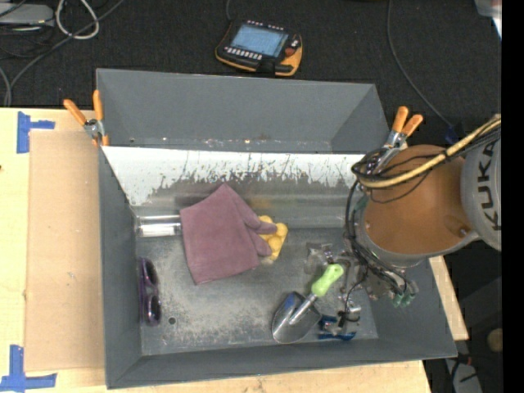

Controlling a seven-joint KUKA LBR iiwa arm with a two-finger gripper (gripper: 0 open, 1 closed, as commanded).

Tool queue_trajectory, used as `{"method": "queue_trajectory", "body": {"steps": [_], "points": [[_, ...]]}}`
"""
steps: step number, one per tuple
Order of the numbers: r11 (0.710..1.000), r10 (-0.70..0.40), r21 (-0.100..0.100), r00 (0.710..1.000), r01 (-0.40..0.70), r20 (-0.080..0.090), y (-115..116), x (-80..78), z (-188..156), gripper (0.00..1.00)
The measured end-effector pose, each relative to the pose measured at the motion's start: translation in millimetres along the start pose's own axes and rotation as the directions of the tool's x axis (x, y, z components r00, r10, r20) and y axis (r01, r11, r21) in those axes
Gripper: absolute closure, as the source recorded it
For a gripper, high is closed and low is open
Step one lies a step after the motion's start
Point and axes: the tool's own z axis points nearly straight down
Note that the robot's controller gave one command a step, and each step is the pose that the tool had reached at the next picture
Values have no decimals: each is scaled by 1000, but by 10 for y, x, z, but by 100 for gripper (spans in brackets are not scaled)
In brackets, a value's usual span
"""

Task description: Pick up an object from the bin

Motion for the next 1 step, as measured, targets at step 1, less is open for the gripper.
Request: {"method": "queue_trajectory", "body": {"steps": [1], "points": [[1000, -8, 0, 1000, 8, 1, -3, -4, -1, 0]]}}
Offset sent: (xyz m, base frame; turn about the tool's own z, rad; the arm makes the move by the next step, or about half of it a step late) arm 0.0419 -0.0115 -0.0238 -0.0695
